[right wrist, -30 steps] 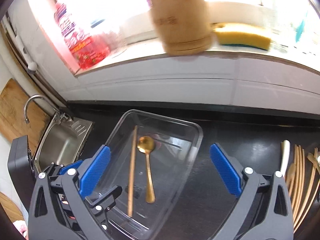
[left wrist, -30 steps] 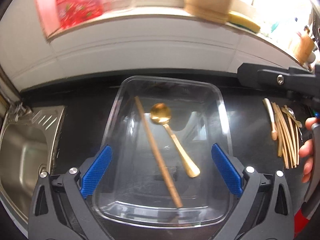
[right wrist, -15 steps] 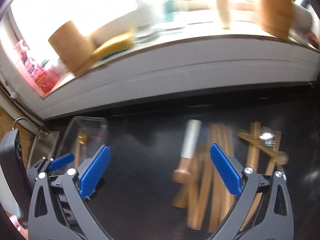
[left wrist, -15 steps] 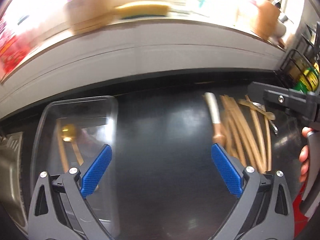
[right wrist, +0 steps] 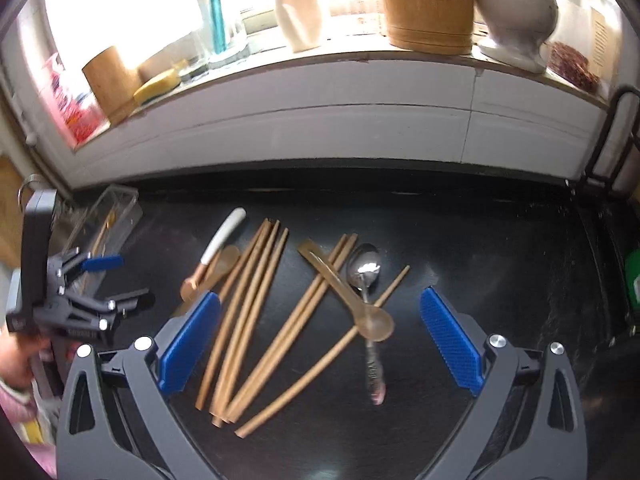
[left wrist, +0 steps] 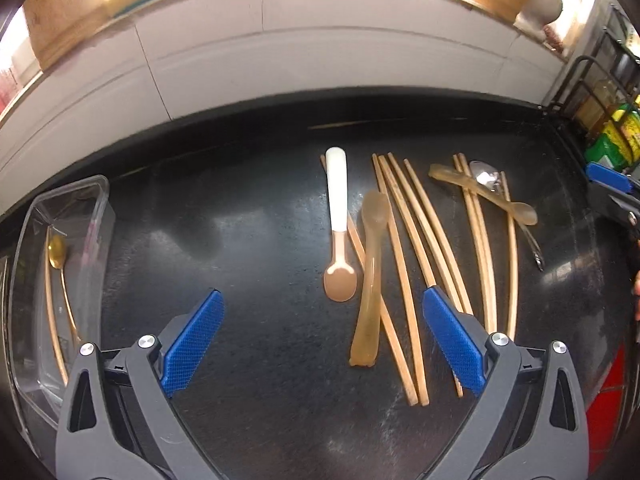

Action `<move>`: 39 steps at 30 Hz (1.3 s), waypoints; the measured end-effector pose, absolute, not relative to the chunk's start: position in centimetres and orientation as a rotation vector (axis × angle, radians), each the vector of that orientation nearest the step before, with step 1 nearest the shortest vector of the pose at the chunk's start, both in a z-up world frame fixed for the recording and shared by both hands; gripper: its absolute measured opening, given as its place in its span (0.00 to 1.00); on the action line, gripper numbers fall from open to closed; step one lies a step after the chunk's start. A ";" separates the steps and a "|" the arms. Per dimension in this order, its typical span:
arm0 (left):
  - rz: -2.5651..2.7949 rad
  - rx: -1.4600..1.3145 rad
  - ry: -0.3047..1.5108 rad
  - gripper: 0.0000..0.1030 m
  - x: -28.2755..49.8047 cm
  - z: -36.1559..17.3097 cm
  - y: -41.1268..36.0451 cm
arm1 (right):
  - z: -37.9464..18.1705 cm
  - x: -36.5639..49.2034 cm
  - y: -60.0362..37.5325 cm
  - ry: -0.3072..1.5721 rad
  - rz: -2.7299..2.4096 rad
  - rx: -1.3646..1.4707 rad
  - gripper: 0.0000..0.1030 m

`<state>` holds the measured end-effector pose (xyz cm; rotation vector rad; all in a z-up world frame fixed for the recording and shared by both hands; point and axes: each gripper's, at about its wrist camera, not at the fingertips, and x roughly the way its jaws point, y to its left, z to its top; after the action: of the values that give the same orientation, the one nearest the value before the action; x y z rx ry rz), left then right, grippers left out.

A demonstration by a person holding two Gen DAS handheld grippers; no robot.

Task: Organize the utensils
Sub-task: 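Move both grippers back to the pile and open them over utensils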

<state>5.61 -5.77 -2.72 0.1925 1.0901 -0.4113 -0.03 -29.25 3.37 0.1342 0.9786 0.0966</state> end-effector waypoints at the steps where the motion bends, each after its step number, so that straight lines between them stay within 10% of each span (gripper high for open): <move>1: -0.404 0.189 1.095 0.94 5.9 -2.8 -5.7 | 3.2 0.0 -29.3 0.991 0.109 0.120 0.94; 39: -0.343 0.214 1.192 0.94 14.4 -8.4 -8.5 | -3.3 9.3 -27.1 1.199 0.582 0.011 0.87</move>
<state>14.38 -8.55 -8.42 0.2140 1.1918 -0.3430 9.34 -27.13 -3.31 0.0109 1.1987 0.5825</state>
